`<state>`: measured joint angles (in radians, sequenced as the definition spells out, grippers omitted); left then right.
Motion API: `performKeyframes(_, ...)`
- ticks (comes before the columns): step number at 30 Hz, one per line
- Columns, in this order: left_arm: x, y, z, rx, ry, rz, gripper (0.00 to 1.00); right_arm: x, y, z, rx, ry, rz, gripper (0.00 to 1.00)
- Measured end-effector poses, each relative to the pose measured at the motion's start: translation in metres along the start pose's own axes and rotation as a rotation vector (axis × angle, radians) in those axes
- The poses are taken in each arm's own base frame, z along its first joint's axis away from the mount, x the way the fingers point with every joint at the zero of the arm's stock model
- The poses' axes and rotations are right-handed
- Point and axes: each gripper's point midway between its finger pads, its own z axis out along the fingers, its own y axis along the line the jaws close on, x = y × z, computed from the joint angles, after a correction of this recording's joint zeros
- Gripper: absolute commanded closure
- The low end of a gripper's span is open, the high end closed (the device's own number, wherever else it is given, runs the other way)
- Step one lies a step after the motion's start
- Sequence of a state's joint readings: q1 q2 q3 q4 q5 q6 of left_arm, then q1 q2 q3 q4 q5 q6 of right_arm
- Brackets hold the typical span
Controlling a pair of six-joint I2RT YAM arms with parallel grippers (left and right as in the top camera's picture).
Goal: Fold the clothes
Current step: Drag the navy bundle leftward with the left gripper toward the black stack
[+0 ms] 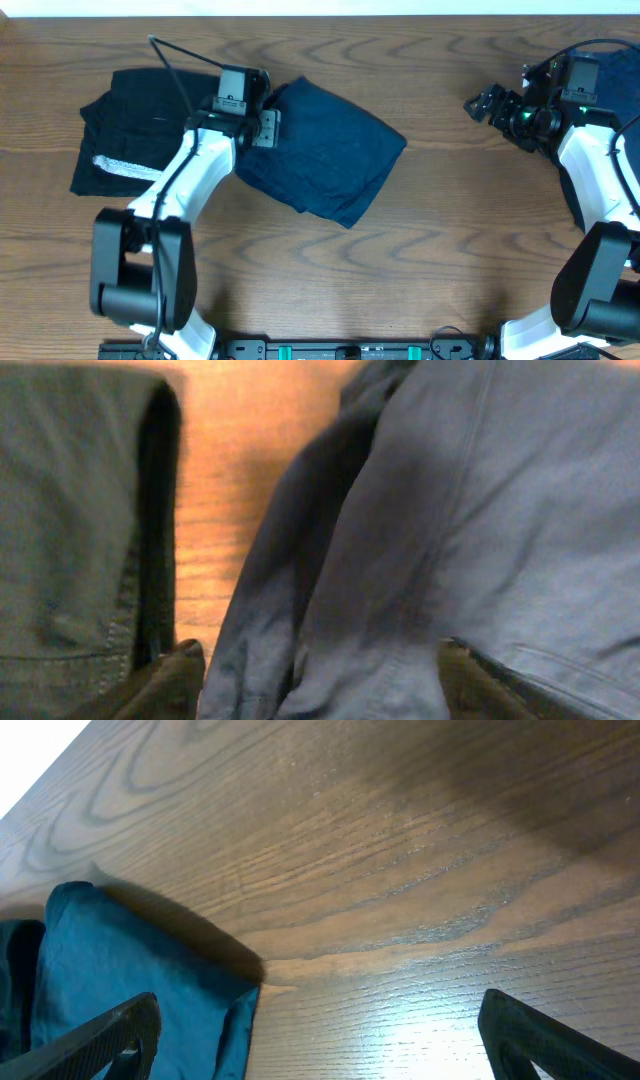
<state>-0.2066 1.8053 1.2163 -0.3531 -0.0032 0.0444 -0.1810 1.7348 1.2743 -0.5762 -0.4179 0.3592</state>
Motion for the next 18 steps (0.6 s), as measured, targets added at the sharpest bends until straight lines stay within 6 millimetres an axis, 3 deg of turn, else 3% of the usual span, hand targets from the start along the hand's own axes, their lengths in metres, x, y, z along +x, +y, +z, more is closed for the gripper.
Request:
performKeyframes(2, 0.005, 0.001, 0.005, -0.007, 0.019, 0.046, 0.0, 0.0, 0.0, 0.0, 0.0, 0.0, 0.0, 0.01)
performKeyframes(12, 0.008, 0.003, 0.009, 0.058, 0.03, 0.11, 0.02, 0.0, 0.0, 0.0, 0.0, 0.0, 0.0, 0.01)
performKeyframes(18, 0.034, 0.004, 0.038, 0.097, 0.12, 0.102, 0.02, 0.0, 0.0, 0.0, 0.0, 0.0, 0.0, 0.01)
